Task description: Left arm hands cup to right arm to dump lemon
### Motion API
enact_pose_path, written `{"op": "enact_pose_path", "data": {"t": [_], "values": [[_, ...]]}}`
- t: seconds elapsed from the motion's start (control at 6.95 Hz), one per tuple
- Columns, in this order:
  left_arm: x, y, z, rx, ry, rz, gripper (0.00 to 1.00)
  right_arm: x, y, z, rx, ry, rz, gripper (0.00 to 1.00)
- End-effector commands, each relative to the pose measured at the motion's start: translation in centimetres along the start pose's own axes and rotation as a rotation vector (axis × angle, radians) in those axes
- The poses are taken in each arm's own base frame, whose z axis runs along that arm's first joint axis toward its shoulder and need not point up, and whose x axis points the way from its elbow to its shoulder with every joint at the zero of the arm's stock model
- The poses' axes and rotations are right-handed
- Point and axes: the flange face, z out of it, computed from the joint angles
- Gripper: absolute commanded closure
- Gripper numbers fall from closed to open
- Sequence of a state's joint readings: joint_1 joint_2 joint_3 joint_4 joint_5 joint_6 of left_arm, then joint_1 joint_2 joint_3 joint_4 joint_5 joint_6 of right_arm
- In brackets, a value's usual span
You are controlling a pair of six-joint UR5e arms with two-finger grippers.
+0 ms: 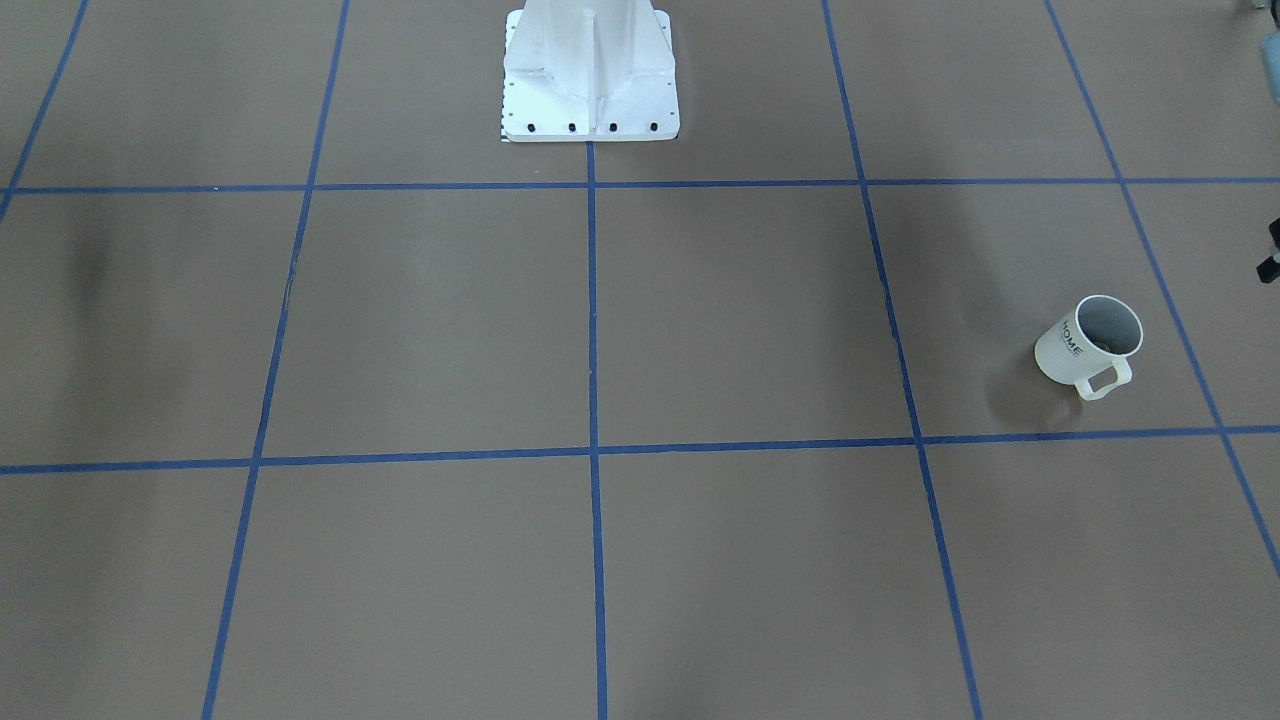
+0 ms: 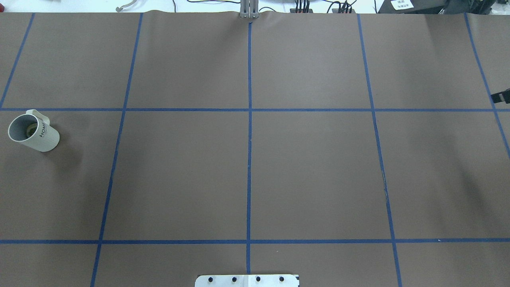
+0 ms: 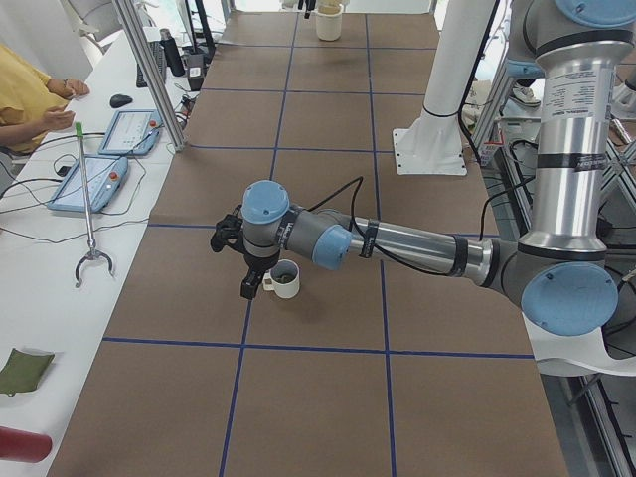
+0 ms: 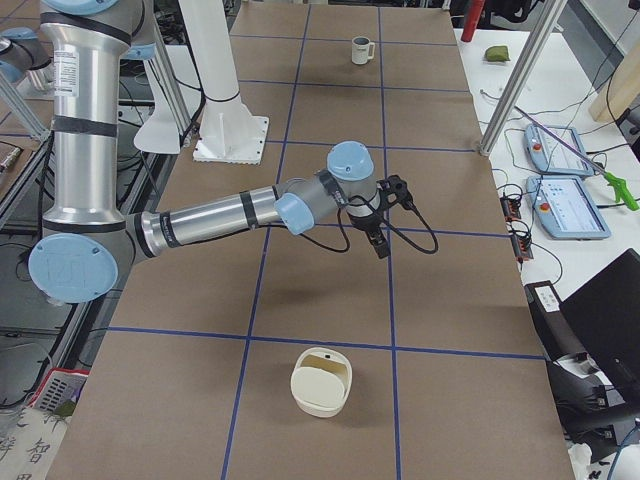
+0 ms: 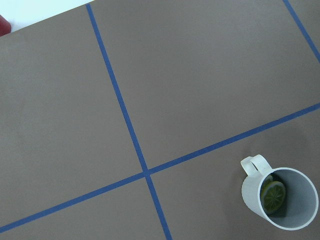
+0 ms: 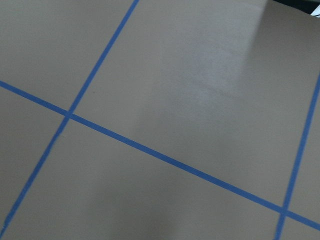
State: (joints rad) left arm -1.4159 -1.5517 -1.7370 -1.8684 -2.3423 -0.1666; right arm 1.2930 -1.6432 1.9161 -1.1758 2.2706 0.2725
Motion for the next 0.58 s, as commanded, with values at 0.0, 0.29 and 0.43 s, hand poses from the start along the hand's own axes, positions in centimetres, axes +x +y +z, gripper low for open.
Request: {"op": "enact_pose_path", "data": {"t": [0.0,0.29,0.43], "values": [[3.7,1.7,5.1,0.04,-0.052,-0.101,0.0,-4.9,-1.2,2.2,0.036,-0.046,0.056,0.0],[5.6,3.4,8.7,0.027,-0.024,-0.132,0.0,-7.8,-3.4,2.8,0.059,-0.062,0.072,0.0],[5.7,3.9,9.2,0.026,-0.017,-0.138,0.0,-8.3,-3.9,2.9,0.066,-0.062,0.067,0.0]]}}
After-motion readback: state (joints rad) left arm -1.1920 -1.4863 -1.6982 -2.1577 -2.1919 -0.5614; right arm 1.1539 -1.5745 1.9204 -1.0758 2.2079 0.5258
